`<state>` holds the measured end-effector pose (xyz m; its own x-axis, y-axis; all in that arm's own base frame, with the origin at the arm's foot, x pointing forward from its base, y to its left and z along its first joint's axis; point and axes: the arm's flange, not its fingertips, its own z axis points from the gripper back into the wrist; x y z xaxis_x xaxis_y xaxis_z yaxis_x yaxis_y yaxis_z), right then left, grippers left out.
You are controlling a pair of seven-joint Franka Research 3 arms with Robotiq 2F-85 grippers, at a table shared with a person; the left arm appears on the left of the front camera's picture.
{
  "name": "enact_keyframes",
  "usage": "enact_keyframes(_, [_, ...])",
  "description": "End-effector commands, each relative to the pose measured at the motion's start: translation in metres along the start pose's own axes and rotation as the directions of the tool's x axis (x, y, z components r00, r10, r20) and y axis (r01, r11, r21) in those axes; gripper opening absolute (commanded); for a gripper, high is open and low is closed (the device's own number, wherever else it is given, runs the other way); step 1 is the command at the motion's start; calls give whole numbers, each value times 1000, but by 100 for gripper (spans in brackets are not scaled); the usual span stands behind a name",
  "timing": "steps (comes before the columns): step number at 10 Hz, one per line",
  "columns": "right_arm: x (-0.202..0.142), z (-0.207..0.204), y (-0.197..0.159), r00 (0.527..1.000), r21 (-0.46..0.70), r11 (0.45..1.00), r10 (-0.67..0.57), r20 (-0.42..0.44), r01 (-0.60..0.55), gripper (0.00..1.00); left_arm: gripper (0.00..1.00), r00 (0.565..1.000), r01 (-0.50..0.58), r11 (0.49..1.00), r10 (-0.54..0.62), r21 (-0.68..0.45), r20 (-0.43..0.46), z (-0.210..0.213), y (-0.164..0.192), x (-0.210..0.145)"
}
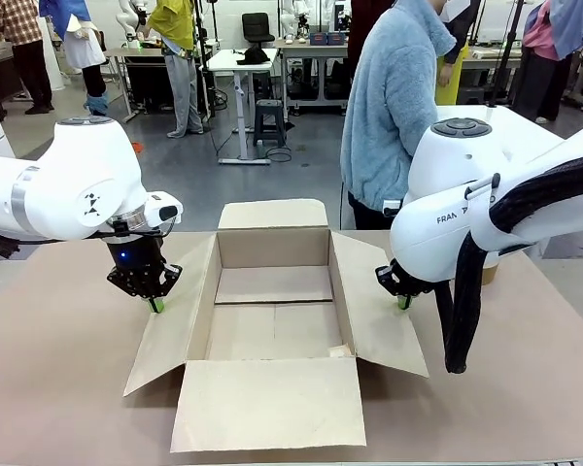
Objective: Wrap the clocks to prevent damage.
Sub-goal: Once the human has placed the objects inside and stepped back, release both hands from the side flaps of the Package Box.
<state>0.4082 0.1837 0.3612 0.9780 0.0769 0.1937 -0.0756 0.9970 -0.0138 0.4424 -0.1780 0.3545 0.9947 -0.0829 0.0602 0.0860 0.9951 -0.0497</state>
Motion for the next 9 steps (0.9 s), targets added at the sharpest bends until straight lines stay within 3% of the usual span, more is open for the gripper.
enact_keyframes(1, [0, 1, 0, 1000, -7, 1000, -9, 5, 9, 1, 0, 1000, -2, 1000, 2, 1, 2, 1, 1, -1])
enact_keyframes(9, [0, 1, 0, 1000, -7, 1000, -9, 5, 9, 1, 0, 1000, -2, 1000, 2, 1, 2, 1, 1, -1])
